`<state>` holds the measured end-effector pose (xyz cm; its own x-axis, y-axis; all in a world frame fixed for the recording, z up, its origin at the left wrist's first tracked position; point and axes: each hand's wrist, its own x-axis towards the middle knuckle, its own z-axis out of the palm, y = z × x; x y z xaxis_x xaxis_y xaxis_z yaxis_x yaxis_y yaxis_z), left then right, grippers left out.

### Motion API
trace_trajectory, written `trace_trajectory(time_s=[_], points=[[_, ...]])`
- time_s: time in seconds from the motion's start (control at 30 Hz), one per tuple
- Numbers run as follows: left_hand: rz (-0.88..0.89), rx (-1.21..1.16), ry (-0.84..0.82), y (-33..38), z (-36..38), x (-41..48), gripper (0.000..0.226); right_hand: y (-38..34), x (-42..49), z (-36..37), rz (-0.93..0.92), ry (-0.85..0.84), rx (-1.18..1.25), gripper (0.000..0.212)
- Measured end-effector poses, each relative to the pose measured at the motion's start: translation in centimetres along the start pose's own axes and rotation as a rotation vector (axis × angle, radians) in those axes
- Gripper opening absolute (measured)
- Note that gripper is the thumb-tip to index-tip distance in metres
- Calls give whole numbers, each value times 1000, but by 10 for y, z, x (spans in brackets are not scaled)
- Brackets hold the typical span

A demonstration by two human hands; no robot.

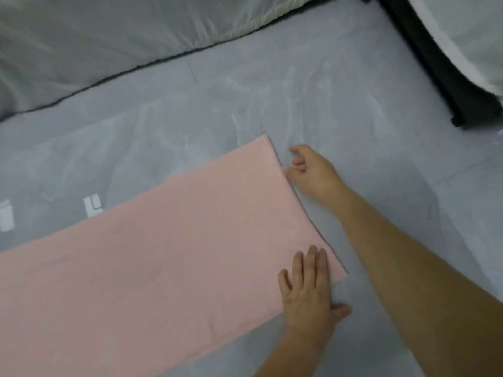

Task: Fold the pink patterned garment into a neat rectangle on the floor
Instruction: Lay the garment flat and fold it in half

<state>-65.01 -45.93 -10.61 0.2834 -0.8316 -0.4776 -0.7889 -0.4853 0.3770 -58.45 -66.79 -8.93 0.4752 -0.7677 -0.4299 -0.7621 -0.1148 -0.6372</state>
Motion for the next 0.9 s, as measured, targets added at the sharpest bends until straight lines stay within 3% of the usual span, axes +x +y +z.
trace_trajectory(time_s=[0.1,0.23,0.47,0.53,0.6,0.67,0.73,0.8,0.9], points=[[-11,-37,54,-3,5,5,119,-20,26,-1,-22,-82,-146,61],[38,-122,87,-8,5,3,101,-47,49,2,38,-62,-213,63],[65,-175,160,-6,2,11,85,-58,49,19,0,-105,-446,35],[60,-176,173,-5,-8,13,67,-62,42,18,-36,-96,-461,33],[21,-218,208,-5,-19,17,32,-73,35,16,-54,-84,-468,35],[-89,-457,236,-11,-34,19,19,-85,28,14,-73,-85,-478,36],[-213,-723,365,-23,-49,12,13,-98,22,14,-89,-71,-475,38],[-373,-1047,415,-45,-67,-2,5,-116,14,15,-103,-49,-434,53],[-541,-1361,610,-94,-83,-33,23,-146,5,27,-209,-113,-454,58]])
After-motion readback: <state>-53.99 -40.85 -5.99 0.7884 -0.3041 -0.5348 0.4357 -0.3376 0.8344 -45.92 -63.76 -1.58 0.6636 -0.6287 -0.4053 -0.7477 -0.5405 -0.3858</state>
